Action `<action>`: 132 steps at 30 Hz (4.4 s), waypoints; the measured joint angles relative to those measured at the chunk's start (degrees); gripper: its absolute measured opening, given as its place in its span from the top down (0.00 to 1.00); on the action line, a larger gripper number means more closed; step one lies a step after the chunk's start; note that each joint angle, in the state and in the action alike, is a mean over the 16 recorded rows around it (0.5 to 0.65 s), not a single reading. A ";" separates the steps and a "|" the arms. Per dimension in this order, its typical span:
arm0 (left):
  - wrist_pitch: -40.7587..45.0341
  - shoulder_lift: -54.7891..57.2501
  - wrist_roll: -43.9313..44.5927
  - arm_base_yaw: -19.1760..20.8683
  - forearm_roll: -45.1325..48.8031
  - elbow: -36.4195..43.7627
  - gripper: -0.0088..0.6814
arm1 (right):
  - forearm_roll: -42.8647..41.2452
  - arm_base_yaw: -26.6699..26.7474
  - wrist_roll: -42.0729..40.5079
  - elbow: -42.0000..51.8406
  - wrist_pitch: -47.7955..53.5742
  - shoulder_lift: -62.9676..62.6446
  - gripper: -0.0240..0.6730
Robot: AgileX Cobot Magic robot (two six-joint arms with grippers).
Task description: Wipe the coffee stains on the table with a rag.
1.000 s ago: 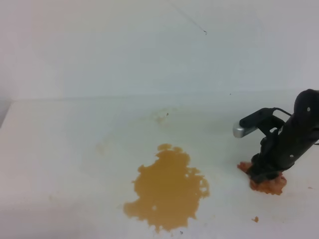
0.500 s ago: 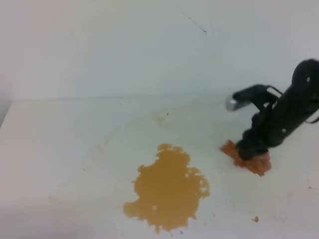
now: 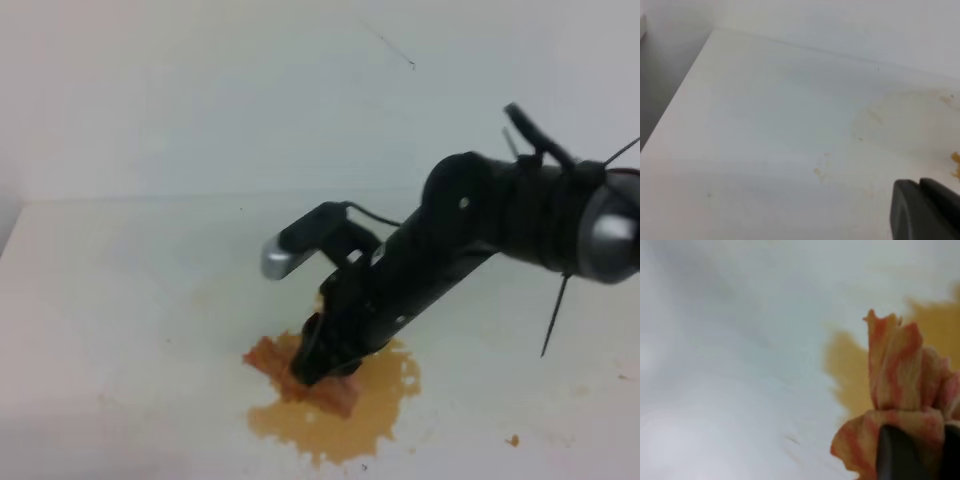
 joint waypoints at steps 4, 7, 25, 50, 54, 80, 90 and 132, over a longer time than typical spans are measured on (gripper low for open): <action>0.00 0.00 0.00 0.00 0.00 0.00 0.99 | 0.96 4.37 0.21 -0.03 -2.68 2.83 0.72; 0.00 0.00 0.00 0.00 0.00 0.00 0.99 | 1.21 6.36 0.38 -0.07 -4.61 5.35 0.72; 0.00 0.00 0.00 0.00 -0.37 0.00 0.99 | -2.74 2.81 1.21 -2.74 -10.75 12.72 0.72; 0.00 0.00 0.00 0.00 -0.56 0.00 0.99 | 9.71 -0.43 -7.85 -12.53 -3.94 13.26 0.72; 0.00 0.00 0.00 0.00 -0.56 0.00 0.99 | 12.16 1.21 -9.77 -13.52 -4.08 14.23 0.72; 0.18 0.09 0.00 -0.01 -0.55 -0.14 0.99 | 8.90 -9.33 -3.58 -13.87 -10.20 19.90 0.72; 0.14 0.00 0.00 0.00 -0.56 0.00 0.99 | 9.75 -12.77 -9.33 -13.87 -6.77 16.20 0.72; 0.18 0.09 0.00 -0.01 -0.55 -0.14 0.99 | -2.89 -0.92 -15.86 6.57 -9.73 0.65 0.56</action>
